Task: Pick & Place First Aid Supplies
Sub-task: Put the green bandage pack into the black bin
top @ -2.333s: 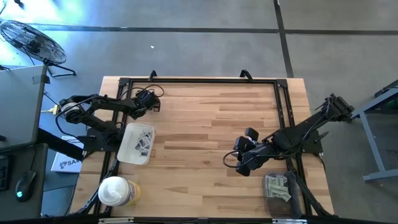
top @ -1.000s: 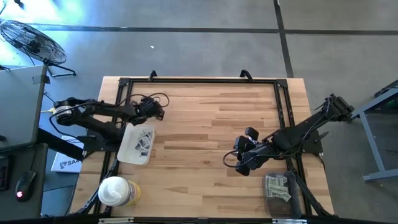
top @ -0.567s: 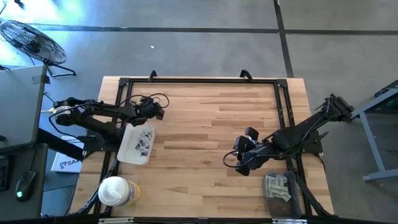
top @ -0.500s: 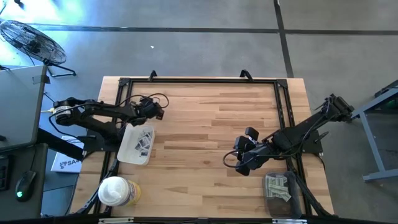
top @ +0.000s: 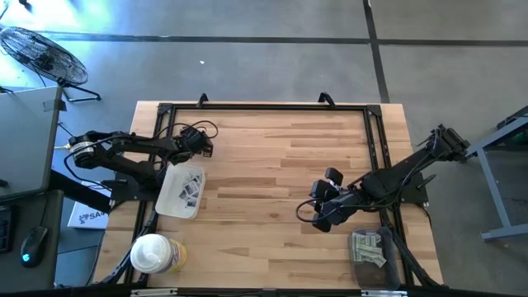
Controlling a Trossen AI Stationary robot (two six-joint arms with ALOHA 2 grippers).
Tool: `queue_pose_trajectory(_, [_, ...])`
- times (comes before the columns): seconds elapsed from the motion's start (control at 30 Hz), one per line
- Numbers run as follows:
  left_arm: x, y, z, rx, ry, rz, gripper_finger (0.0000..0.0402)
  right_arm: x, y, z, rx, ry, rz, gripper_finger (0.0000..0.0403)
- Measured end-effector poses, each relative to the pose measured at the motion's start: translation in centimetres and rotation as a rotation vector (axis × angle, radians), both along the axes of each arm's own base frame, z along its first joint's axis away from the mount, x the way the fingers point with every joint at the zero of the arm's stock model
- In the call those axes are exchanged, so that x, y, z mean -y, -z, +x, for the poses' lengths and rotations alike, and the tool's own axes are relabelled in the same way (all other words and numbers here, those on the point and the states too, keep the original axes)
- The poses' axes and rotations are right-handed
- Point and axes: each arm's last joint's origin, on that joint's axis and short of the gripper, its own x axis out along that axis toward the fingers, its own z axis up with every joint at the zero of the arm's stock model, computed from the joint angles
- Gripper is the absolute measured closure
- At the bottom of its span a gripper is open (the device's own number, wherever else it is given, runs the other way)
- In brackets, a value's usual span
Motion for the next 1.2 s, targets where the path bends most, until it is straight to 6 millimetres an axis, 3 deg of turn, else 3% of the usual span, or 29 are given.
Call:
queue_pose_trajectory(0.37, [0.1, 0.2, -0.1, -0.013, 0.0, 0.004, 0.0395, 0.0, 0.0, 0.0, 0.004, 0.0, -0.004, 0.0289])
queue_pose_trajectory(0.73, [0.0, -1.1, 0.9, -0.008, 0.101, 0.048, 0.0401, 0.0, 0.0, 0.0, 0.005, 0.001, -0.005, 0.0289])
queue_pose_trajectory(1.2, [3.3, -4.0, 2.8, 0.122, 0.338, 0.125, 0.0401, 0.0, -0.1, 0.1, 0.01, -0.023, -0.029, 0.0289])
